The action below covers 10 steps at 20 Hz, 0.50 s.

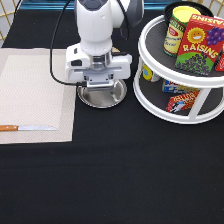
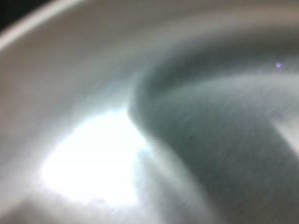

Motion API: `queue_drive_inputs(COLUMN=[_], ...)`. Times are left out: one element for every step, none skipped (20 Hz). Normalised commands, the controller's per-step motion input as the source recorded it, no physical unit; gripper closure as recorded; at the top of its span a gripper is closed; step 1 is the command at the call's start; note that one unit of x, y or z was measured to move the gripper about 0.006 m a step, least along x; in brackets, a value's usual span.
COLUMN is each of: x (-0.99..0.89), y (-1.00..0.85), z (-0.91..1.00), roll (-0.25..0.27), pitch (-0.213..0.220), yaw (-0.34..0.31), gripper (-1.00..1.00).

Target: Arrange plate and fork

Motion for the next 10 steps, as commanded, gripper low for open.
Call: queue_drive_inputs(x=[0.42, 0.48, 0.51, 0.52, 0.51, 0.51, 0.53, 0.54, 0.54, 0.49], y=[0.0, 0.0, 0.0, -0.08, -0.2, -0.27, -0.35, -0.4, -0.49, -0.54], z=[-0.04, 0.0, 0.0, 0.0, 0.0, 0.0, 0.0, 0.0, 0.0, 0.0], roll=[0.0, 0.0, 0.0, 0.0, 0.0, 0.0, 0.0, 0.0, 0.0, 0.004], pitch=[0.01, 0.024, 0.031, 0.035, 0.041, 0.058, 0.072, 0.09, 0.107, 0.107], yaw=[-0.039, -0.028, -0.021, -0.015, -0.012, -0.018, -0.028, -0.032, -0.042, -0.044], gripper=[-1.0, -1.0, -1.0, -1.0, -1.0, -1.0, -1.0, -1.0, -1.0, -1.0])
